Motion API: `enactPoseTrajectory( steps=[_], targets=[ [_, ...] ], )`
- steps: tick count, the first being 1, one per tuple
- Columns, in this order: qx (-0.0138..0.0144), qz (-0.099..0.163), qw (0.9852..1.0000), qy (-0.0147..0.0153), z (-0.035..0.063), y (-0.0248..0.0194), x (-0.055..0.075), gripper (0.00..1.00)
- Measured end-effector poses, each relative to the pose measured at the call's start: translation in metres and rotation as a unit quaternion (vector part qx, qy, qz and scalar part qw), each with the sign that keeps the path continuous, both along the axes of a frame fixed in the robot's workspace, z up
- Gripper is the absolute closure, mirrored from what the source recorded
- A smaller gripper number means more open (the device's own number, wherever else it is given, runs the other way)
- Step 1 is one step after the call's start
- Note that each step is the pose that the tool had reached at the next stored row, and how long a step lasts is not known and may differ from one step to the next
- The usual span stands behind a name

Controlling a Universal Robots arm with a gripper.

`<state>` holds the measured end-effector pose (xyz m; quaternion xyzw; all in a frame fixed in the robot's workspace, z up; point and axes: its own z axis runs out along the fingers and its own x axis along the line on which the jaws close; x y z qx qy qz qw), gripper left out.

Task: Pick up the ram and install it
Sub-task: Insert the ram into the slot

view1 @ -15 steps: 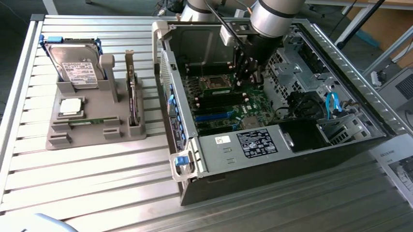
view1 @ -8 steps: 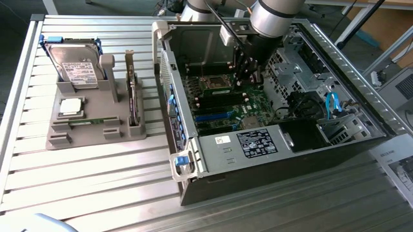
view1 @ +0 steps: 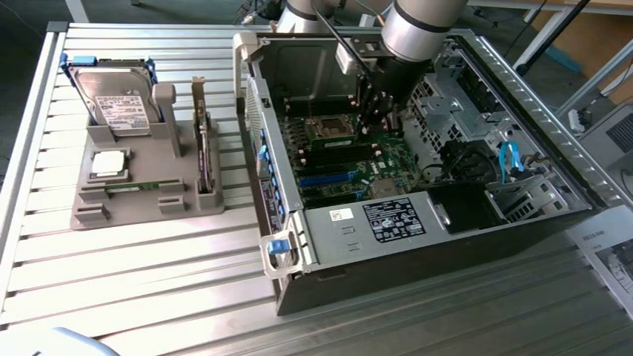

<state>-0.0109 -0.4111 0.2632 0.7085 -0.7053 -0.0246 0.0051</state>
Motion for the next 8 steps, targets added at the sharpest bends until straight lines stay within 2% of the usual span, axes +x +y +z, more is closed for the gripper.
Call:
enactPoseTrajectory(
  steps=[8],
  targets=[
    [-0.0001, 0.000, 1.0000, 0.0000, -0.0053, 0.0000, 0.0000, 0.88]
  ],
)
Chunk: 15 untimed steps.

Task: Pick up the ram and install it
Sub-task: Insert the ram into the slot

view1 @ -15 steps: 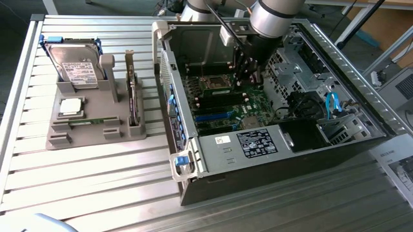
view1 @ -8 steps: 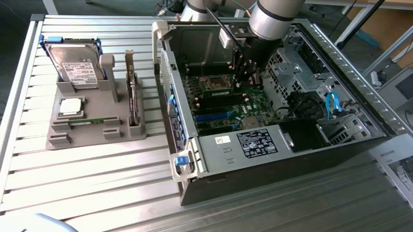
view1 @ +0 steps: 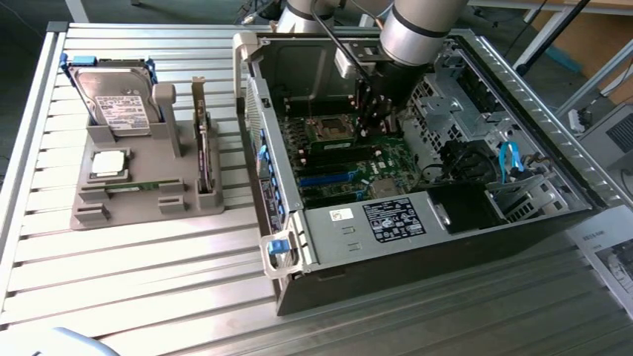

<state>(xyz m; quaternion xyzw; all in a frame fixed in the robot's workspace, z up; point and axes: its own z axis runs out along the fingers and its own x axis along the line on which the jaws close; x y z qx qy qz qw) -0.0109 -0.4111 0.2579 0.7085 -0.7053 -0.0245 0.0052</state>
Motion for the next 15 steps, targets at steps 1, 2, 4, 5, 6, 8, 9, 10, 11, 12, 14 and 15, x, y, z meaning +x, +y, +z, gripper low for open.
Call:
enactPoseTrajectory(
  steps=[1, 2, 4, 5, 6, 8, 9, 10, 11, 12, 14, 15],
  targets=[
    [0.0000, 0.000, 1.0000, 0.0000, 0.0000, 0.0000, 0.0000, 0.88],
    [0.0000, 0.000, 1.0000, 0.0000, 0.0000, 0.0000, 0.0000, 0.88],
    [0.0001, 0.000, 1.0000, 0.0000, -0.0001, 0.0000, 0.0000, 0.88],
    [0.0000, 0.000, 1.0000, 0.0000, -0.0001, 0.0000, 0.0000, 0.88],
    [0.0002, 0.000, 1.0000, -0.0001, -0.0005, 0.0001, 0.0000, 0.88],
    [0.0002, 0.000, 1.0000, -0.0001, -0.0012, 0.0001, 0.0000, 0.88],
    [0.0001, 0.000, 1.0000, 0.0000, -0.0016, 0.0000, 0.0000, 0.88],
    [0.0001, 0.000, 1.0000, 0.0000, -0.0022, 0.0000, 0.0000, 0.88],
    [0.0001, 0.000, 1.0000, 0.0000, -0.0029, 0.0000, 0.0000, 0.88],
    [0.0001, 0.000, 1.0000, 0.0000, -0.0037, 0.0000, 0.0000, 0.88],
    [0.0001, 0.000, 1.0000, 0.0000, -0.0049, 0.0000, 0.0000, 0.88],
    [0.0001, 0.000, 1.0000, 0.0000, -0.0056, 0.0000, 0.0000, 0.88]
  ],
)
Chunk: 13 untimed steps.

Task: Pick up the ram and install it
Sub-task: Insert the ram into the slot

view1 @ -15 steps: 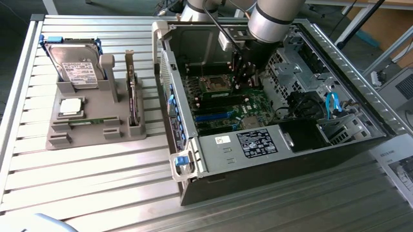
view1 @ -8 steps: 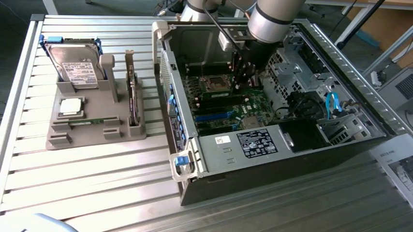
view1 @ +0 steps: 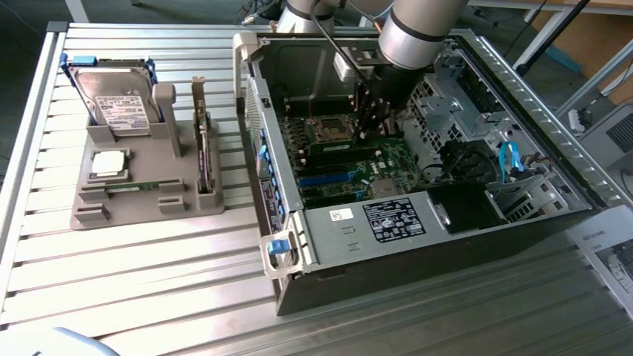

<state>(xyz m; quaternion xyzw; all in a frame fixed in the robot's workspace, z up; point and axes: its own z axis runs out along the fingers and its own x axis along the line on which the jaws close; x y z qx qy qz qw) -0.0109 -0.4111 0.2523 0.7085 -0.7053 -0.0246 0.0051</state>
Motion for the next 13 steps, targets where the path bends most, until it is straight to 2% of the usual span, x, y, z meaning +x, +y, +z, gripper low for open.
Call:
enactPoseTrajectory(
  steps=[13],
  targets=[
    [0.0000, -0.002, 1.0000, 0.0000, -0.0012, 0.0000, 0.0000, 0.88]
  ],
)
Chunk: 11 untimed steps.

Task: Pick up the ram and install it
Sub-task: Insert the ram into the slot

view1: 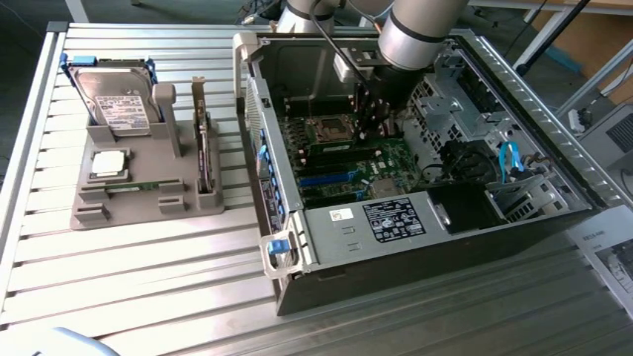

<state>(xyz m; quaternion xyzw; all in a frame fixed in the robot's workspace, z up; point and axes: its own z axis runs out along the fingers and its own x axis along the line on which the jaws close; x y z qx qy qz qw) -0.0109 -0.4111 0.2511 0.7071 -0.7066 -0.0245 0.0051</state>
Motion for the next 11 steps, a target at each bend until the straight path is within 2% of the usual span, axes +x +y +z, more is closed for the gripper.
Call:
enactPoseTrajectory(
  steps=[11],
  targets=[
    [0.0000, -0.002, 1.0000, 0.0001, -0.0011, 0.0000, 0.0000, 0.88]
  ],
)
